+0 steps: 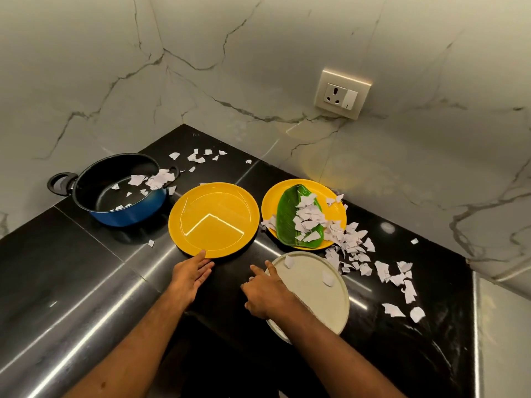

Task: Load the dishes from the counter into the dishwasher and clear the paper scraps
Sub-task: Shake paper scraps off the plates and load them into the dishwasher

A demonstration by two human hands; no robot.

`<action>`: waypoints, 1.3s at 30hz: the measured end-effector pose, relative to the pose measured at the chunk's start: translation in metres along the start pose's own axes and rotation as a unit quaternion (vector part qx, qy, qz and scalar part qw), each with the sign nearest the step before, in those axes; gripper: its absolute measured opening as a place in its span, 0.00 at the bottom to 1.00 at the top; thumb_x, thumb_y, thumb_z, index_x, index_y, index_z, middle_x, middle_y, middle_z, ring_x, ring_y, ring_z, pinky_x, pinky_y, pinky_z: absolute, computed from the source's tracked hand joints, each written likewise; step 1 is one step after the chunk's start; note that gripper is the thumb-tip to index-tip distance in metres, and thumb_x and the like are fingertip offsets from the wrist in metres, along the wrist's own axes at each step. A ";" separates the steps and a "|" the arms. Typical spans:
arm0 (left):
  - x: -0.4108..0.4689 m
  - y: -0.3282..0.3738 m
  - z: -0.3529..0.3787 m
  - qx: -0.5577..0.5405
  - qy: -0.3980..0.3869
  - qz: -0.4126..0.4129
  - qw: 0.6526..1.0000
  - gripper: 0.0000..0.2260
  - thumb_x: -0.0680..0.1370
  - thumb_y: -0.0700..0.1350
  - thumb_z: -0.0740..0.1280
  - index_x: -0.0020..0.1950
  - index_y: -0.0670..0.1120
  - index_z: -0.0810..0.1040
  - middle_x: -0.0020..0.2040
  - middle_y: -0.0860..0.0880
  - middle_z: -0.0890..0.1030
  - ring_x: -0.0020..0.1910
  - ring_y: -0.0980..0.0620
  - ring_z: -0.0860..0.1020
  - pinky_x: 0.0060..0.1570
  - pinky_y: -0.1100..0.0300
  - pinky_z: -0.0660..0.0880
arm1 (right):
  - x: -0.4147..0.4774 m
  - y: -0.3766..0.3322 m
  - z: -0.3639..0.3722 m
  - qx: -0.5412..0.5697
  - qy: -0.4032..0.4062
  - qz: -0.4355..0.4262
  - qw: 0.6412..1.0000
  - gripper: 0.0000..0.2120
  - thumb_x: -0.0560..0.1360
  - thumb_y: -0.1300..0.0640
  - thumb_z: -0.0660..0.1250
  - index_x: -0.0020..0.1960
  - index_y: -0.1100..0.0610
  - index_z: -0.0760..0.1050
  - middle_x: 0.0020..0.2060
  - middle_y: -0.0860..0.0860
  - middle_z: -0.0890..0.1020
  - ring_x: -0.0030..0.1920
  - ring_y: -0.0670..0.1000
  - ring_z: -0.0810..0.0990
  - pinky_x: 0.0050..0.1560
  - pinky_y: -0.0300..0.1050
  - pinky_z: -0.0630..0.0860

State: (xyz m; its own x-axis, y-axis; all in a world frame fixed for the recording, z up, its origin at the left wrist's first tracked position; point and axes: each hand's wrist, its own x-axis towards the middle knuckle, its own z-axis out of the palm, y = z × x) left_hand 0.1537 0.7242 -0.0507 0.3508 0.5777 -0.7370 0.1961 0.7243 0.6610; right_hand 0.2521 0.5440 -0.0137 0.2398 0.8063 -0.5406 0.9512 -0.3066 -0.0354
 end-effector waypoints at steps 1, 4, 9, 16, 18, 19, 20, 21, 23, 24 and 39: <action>0.000 0.000 0.000 -0.006 0.009 0.002 1.000 0.13 0.81 0.44 0.70 0.63 0.40 0.79 0.57 0.40 0.83 0.54 0.46 0.83 0.54 0.56 0.79 | 0.002 0.002 -0.003 -0.001 -0.009 -0.012 1.000 0.21 0.82 0.48 0.65 0.71 0.56 0.75 0.74 0.60 0.72 0.82 0.58 0.52 0.78 0.68 0.43; -0.001 0.001 -0.001 -0.014 0.002 -0.001 1.000 0.12 0.80 0.42 0.71 0.61 0.39 0.79 0.57 0.40 0.84 0.52 0.47 0.84 0.46 0.59 0.80 | 0.001 0.006 -0.009 0.010 -0.028 -0.025 0.999 0.20 0.83 0.49 0.64 0.70 0.58 0.75 0.74 0.60 0.72 0.82 0.58 0.52 0.78 0.67 0.44; -0.010 0.005 0.007 -0.135 -0.001 0.019 0.991 0.15 0.79 0.35 0.66 0.65 0.43 0.74 0.62 0.39 0.81 0.54 0.44 0.82 0.47 0.56 0.79 | 0.001 0.018 -0.009 0.044 -0.018 -0.047 0.998 0.21 0.83 0.48 0.62 0.71 0.58 0.75 0.73 0.60 0.74 0.83 0.57 0.52 0.79 0.65 0.44; -0.042 0.010 0.007 -0.138 0.000 0.035 0.990 0.06 0.76 0.36 0.62 0.50 0.45 0.74 0.49 0.42 0.81 0.46 0.46 0.80 0.48 0.53 0.81 | -0.030 0.035 0.023 0.447 0.234 0.002 0.863 0.15 0.82 0.48 0.65 0.66 0.49 0.81 0.62 0.46 0.83 0.68 0.44 0.76 0.71 0.50 0.71; -0.050 0.011 0.005 -0.118 -0.005 0.044 0.992 0.06 0.76 0.36 0.61 0.47 0.45 0.73 0.44 0.44 0.79 0.43 0.47 0.79 0.48 0.52 0.79 | -0.048 0.037 0.027 0.580 0.311 0.071 0.749 0.10 0.83 0.49 0.67 0.62 0.47 0.82 0.55 0.41 0.85 0.57 0.39 0.82 0.62 0.45 0.78; -0.053 0.011 0.004 -0.101 -0.007 0.052 0.994 0.06 0.76 0.36 0.60 0.46 0.45 0.73 0.41 0.45 0.79 0.40 0.48 0.78 0.46 0.52 0.79 | -0.055 0.040 0.027 0.629 0.330 0.104 0.696 0.09 0.83 0.48 0.66 0.61 0.46 0.82 0.53 0.40 0.86 0.54 0.40 0.83 0.59 0.45 0.80; -0.055 0.010 0.004 -0.082 -0.010 0.061 0.995 0.06 0.75 0.36 0.60 0.45 0.46 0.73 0.37 0.47 0.78 0.37 0.50 0.77 0.42 0.53 0.80 | -0.062 0.045 0.026 0.669 0.342 0.131 0.647 0.10 0.83 0.46 0.65 0.60 0.45 0.81 0.52 0.41 0.86 0.52 0.42 0.85 0.56 0.46 0.81; -0.059 0.010 0.006 -0.064 -0.016 0.067 0.996 0.05 0.75 0.37 0.60 0.43 0.46 0.73 0.32 0.48 0.77 0.34 0.51 0.76 0.37 0.55 0.80 | -0.067 0.052 0.024 0.698 0.352 0.151 0.605 0.12 0.84 0.44 0.63 0.60 0.46 0.81 0.52 0.42 0.87 0.50 0.44 0.86 0.55 0.47 0.81; -0.067 0.008 0.012 -0.031 -0.028 0.076 0.996 0.07 0.75 0.38 0.60 0.39 0.47 0.71 0.28 0.50 0.74 0.31 0.50 0.74 0.30 0.60 0.78 | -0.078 0.068 0.019 0.740 0.374 0.178 0.531 0.15 0.84 0.43 0.60 0.62 0.49 0.80 0.52 0.45 0.87 0.49 0.48 0.87 0.53 0.49 0.82; -0.069 0.007 0.015 -0.015 -0.038 0.079 0.996 0.07 0.75 0.39 0.61 0.39 0.47 0.72 0.29 0.50 0.74 0.31 0.50 0.74 0.28 0.60 0.77 | -0.082 0.076 0.016 0.757 0.381 0.187 0.496 0.15 0.85 0.43 0.60 0.62 0.50 0.79 0.52 0.47 0.87 0.50 0.50 0.87 0.52 0.49 0.81; -0.110 0.006 0.034 0.177 -0.243 0.175 0.937 0.04 0.78 0.45 0.67 0.50 0.49 0.80 0.48 0.44 0.84 0.50 0.43 0.81 0.51 0.44 0.77 | -0.180 0.080 0.040 0.766 0.451 0.260 0.378 0.07 0.78 0.58 0.72 0.56 0.51 0.83 0.51 0.53 0.87 0.50 0.54 0.85 0.51 0.50 0.82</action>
State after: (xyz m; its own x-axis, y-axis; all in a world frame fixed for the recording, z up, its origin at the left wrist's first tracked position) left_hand 0.1476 0.6527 0.0391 0.8095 0.4543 -0.3718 0.2526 0.3022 0.9192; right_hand 0.2768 0.3540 0.0475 0.9426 0.0684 -0.3267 -0.3317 0.0814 -0.9399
